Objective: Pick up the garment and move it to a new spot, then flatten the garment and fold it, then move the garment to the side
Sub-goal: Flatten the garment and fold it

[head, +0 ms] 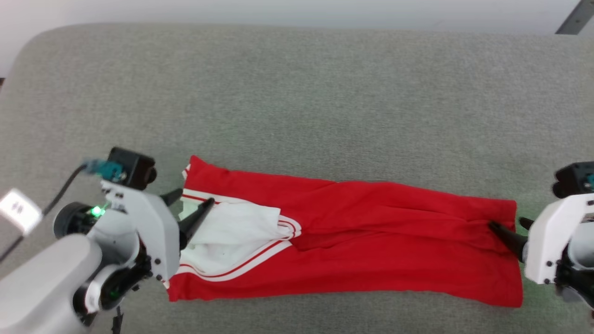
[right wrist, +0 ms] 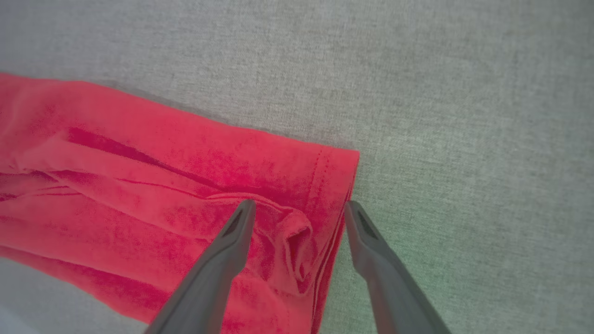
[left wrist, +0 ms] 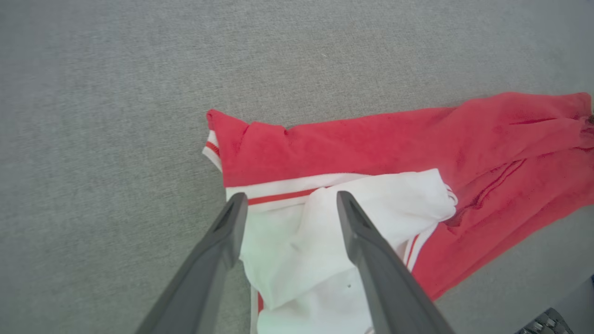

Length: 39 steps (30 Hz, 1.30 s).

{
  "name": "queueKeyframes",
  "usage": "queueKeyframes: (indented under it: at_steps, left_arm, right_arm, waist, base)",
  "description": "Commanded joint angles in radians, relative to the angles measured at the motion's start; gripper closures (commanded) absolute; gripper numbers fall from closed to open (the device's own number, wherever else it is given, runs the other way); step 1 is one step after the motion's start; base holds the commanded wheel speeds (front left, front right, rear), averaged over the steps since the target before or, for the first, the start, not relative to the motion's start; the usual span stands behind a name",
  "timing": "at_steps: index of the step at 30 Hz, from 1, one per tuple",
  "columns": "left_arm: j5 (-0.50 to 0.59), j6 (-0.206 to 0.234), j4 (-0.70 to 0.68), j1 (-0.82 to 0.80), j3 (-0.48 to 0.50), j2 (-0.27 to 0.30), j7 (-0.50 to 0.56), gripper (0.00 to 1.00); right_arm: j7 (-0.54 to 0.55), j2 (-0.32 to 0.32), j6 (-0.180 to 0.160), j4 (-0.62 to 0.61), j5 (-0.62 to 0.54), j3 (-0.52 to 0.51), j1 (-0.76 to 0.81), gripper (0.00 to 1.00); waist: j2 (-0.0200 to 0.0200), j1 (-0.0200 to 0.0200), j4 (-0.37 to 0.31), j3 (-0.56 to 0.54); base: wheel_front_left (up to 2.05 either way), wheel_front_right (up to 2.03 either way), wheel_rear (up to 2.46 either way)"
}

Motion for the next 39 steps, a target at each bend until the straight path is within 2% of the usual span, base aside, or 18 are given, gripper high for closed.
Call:
queueKeyframes:
  at_steps: [1,12,16,20,21,22,23,26,29,33,39]
  left_arm:
    - [0.017,0.005,-0.001,0.022,0.008,0.005,-0.032,0.0]
    - [0.095,0.04,0.031,0.209,0.082,-0.034,-0.479,0.0]
    - [0.115,0.048,0.058,0.253,0.117,-0.061,-0.555,0.0]
    - [0.157,0.044,0.084,0.296,0.187,-0.105,-0.575,0.0]
    - [0.176,0.046,0.079,0.301,0.227,-0.127,-0.576,0.0]
    - [0.197,0.041,0.081,0.32,0.26,-0.147,-0.576,0.0]
    - [0.222,0.036,0.086,0.344,0.288,-0.163,-0.576,0.0]
    - [0.294,0.007,0.089,0.395,0.408,-0.225,-0.576,0.0]
    - [0.352,-0.043,0.098,0.452,0.497,-0.283,-0.576,0.0]
    - [0.411,-0.099,0.116,0.496,0.584,-0.339,-0.576,0.0]
    - [0.475,-0.161,0.144,0.536,0.678,-0.4,-0.575,0.0]
  right_arm:
    - [0.012,0.004,-0.002,0.005,-0.002,-0.016,0.01,0.0]
    - [0.124,0.04,-0.002,0.065,-0.003,-0.096,0.05,0.0]
    - [0.13,0.048,-0.002,0.11,-0.012,-0.099,0.043,0.0]
    - [0.156,0.075,-0.002,0.167,-0.013,-0.104,0.04,0.0]
    - [0.168,0.08,-0.002,0.182,-0.009,-0.103,0.044,0.27]
    - [0.174,0.085,-0.001,0.19,-0.002,-0.1,0.046,0.91]
    - [0.191,0.092,-0.001,0.201,0.011,-0.096,0.046,1.0]
    - [0.193,0.1,-0.001,0.202,0.025,-0.098,0.042,1.0]
    - [0.198,0.093,-0.001,0.198,0.028,-0.106,0.033,1.0]
    - [0.177,0.073,-0.001,0.18,0.027,-0.127,0.017,1.0]
    - [0.144,0.016,-0.002,0.18,-0.003,-0.192,-0.008,1.0]
  waist:
    - [0.0,-0.0001,0.011,-0.007]
    - [0.0,-0.0001,0.086,-0.015]
    - [0.0,-0.0001,0.114,-0.015]
    - [0.0,-0.0001,0.135,-0.018]
    - [0.0,-0.0001,0.141,-0.019]
    - [0.0,-0.0001,0.146,-0.021]
    - [0.0,-0.0001,0.149,-0.022]
    - [0.0,-0.0001,0.158,-0.026]
    - [0.0,-0.0001,0.161,-0.031]
    - [0.0,-0.0001,0.158,-0.038]
    - [0.0,-0.0001,0.145,-0.044]
  base:
    - [0.0,0.0,0.0]
    - [0.0,0.0,0.0]
    - [0.0,0.0,0.0]
    - [0.0,0.0,0.0]
    - [0.0,0.0,0.0]
    - [0.0,0.0,0.0]
    - [0.0,0.0,0.0]
    - [0.0,0.0,0.0]
    - [0.0,0.0,0.0]
    - [0.0,0.0,0.0]
    - [0.0,0.0,0.0]
